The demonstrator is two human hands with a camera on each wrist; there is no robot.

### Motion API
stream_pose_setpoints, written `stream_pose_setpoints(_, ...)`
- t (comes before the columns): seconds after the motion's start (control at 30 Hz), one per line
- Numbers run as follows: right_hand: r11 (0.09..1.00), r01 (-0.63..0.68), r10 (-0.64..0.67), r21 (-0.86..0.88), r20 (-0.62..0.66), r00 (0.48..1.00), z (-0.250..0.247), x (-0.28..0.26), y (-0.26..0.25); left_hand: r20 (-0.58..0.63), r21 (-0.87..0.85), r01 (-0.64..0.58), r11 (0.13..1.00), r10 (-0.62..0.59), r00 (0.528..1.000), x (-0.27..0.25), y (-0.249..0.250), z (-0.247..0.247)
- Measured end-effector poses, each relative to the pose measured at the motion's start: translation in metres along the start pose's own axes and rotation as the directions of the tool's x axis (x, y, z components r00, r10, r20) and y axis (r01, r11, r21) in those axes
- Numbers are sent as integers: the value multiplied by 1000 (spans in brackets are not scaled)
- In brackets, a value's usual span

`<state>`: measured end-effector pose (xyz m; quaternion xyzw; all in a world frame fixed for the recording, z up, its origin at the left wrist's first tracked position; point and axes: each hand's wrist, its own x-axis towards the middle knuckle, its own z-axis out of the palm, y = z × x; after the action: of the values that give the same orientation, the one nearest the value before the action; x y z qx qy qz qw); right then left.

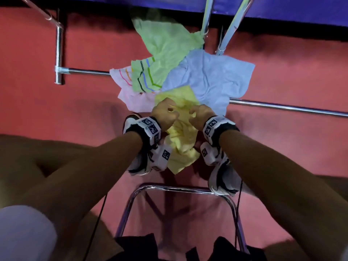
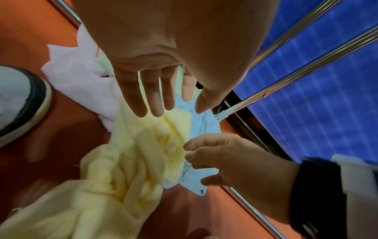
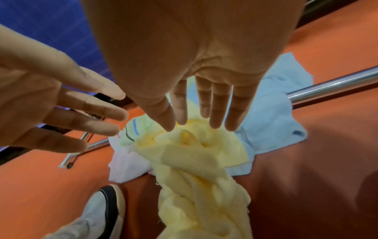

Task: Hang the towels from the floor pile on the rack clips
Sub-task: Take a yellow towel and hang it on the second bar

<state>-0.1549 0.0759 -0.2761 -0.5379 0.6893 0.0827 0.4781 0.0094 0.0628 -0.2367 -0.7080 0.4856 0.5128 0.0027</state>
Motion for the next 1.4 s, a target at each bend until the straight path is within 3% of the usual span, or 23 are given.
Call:
stream_pose_setpoints(0.13, 997, -16, 22, -80, 68, 997, 19, 29, -3, 9, 50, 17, 999, -17, 1000, 8, -19, 8)
stream_pose_setpoints(0.3, 994, -30, 33, -103, 29, 999, 38, 43, -1, 22, 64, 48, 997, -49, 999, 15, -34, 6)
stream_pose_setpoints(0.37, 999, -13, 15, -35, 37, 999, 40, 37, -6, 2, 70, 47, 996, -48, 999, 15, -38, 1)
stream_pose_setpoints(0.47, 994, 4, 6, 107, -98, 995, 36, 15, -20, -11, 52, 45, 998, -44, 999, 7, -36, -9)
stream_pose_setpoints(0.63, 911, 230, -187, 343, -156, 970, -9, -29, -58, 73, 56, -132, 990, 127, 989, -28, 6, -33)
stream_pose_setpoints(0.73, 834, 419, -346, 358, -253, 904, -51, -69, -92, 145, 59, -301, 952, 290, 946, -57, 39, -54)
stream_pose_setpoints(0.9, 701, 635, -450, 325, -489, 747, -107, -142, -125, -13, -69, -524, 849, 524, 851, -123, 85, -95)
stream_pose_setpoints(1.03, 653, 704, -479, 281, -567, 671, -140, -205, -141, -33, -91, -643, 761, 643, 765, -170, 106, -120)
stream_pose_setpoints(1.17, 505, 788, -418, 353, -698, 581, -161, -269, -155, -152, -150, -693, 705, 677, 721, -219, 130, -145)
stream_pose_setpoints(1.3, 373, 822, -394, 431, -729, 560, -172, -315, -162, -185, -410, -675, 613, 669, 720, -264, 150, -156)
stream_pose_setpoints(1.4, 410, 885, -480, 221, -773, 416, -166, -331, -162, -120, -571, -625, 533, 699, 705, -292, 158, -158)
